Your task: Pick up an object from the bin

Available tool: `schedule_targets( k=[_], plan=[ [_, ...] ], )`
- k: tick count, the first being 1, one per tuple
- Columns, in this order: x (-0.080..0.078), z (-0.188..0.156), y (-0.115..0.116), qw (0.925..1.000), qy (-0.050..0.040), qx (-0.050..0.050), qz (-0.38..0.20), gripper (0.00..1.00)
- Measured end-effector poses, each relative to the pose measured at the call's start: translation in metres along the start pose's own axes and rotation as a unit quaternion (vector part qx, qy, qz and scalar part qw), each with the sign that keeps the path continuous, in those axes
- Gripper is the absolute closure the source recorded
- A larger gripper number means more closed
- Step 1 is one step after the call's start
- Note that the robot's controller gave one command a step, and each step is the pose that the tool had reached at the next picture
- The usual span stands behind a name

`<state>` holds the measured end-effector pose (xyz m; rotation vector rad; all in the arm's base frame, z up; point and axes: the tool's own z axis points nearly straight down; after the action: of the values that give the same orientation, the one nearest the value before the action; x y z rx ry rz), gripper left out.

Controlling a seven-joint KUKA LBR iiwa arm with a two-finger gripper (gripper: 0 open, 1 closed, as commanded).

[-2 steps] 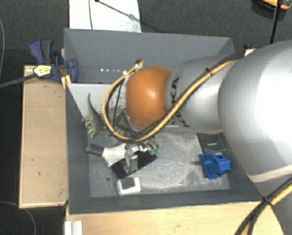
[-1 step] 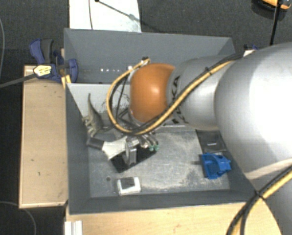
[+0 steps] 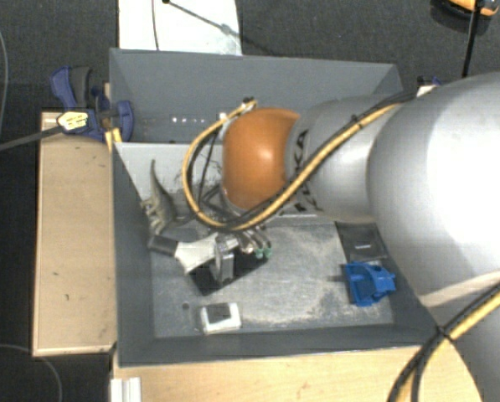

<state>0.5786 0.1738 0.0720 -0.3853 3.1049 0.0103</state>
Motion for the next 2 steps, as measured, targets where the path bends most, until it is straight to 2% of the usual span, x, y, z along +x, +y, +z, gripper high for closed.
schedule_targets(
  k=[2],
  plan=[
    [0.0, 0.0, 0.0, 1.0, 0.0, 0.0, 0.0, 1.0]
  ],
)
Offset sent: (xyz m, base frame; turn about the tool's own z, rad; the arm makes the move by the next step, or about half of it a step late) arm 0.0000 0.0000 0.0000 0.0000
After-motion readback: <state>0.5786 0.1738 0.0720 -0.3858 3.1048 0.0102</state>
